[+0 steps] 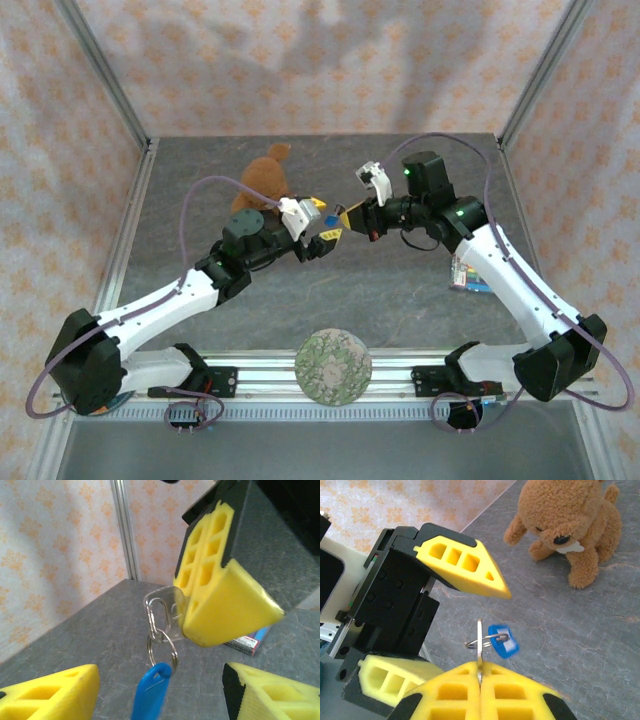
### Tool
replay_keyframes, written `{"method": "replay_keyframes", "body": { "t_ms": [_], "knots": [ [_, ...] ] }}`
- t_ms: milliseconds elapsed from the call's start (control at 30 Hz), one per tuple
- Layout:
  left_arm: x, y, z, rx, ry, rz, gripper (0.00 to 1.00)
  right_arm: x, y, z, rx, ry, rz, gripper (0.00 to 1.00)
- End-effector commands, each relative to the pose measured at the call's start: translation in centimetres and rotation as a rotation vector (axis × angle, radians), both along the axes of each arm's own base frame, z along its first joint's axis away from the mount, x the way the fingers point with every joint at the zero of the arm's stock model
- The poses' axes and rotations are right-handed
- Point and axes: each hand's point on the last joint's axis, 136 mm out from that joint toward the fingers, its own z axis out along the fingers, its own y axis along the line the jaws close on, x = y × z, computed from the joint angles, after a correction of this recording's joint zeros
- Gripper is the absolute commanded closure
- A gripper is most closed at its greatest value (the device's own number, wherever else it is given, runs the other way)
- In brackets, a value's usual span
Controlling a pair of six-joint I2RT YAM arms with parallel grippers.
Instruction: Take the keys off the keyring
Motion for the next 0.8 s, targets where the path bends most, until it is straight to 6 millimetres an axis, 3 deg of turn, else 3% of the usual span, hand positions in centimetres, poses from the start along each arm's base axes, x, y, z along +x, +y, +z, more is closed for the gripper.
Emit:
{"method": "replay_keyframes", "body": {
  "t_ms": [0,333,767],
  "knots": [
    [0.2,-0.2,1.6,-0.031,-0.077,0.006,0.35,-0.8,0.4,0.9,0.022,-0.007,0.046,1.0],
    [0.2,-1.1,1.7,-0.019,-0.072,-0.036,0.5,-1.3,0.7,1.4,0.038,-0.013,0.066,1.0],
    [0.7,-1.4,2.3,-0.038,-0.113,-0.024,0.44,-1.8,0.8,2.6,0.077,-0.022,0.082,1.0]
  ]
}}
